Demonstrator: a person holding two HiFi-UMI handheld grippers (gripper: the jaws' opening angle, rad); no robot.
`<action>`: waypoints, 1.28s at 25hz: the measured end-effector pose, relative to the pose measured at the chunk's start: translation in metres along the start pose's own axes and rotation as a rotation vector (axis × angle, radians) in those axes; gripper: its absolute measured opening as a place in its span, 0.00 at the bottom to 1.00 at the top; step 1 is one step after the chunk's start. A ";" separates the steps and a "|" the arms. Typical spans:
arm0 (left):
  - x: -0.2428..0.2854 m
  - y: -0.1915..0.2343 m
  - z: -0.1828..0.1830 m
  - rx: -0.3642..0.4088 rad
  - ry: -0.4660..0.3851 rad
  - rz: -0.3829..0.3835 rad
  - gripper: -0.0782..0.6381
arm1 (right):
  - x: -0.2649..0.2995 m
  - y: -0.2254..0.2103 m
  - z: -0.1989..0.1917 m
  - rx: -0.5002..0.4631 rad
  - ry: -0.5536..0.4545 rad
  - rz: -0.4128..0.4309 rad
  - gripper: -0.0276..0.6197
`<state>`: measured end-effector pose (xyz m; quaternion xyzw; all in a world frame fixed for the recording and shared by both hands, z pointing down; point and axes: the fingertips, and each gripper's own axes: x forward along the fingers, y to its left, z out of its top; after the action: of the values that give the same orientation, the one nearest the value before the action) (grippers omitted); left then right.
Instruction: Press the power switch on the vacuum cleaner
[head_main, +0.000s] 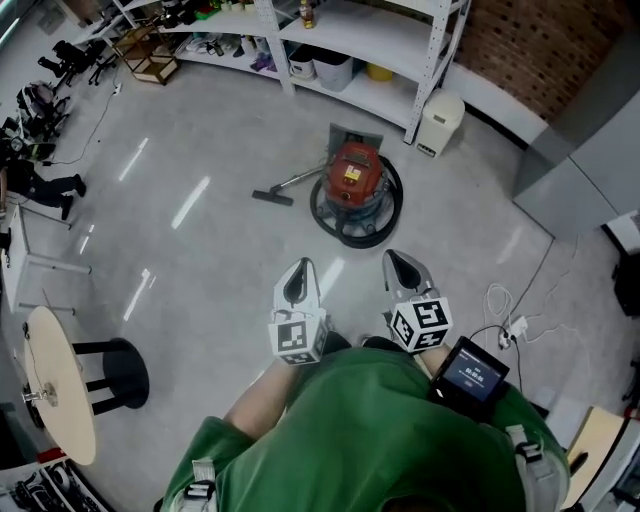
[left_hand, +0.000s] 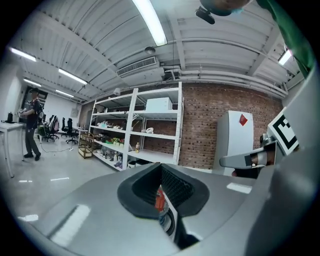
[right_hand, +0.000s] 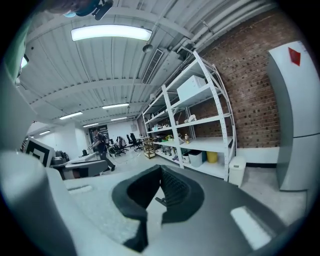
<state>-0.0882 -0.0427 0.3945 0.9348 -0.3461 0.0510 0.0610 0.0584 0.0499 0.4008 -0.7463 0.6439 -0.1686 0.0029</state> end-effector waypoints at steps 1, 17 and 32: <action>0.005 0.008 0.003 -0.005 -0.003 -0.006 0.12 | 0.008 0.003 0.005 -0.005 -0.001 -0.009 0.04; 0.064 0.110 0.014 -0.043 -0.002 -0.103 0.12 | 0.109 0.048 0.018 -0.049 0.033 -0.123 0.04; 0.147 0.124 0.012 -0.005 0.039 -0.102 0.12 | 0.190 -0.004 0.033 -0.057 0.047 -0.127 0.04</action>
<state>-0.0572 -0.2320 0.4128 0.9500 -0.2967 0.0651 0.0724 0.0925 -0.1389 0.4176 -0.7811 0.5999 -0.1676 -0.0440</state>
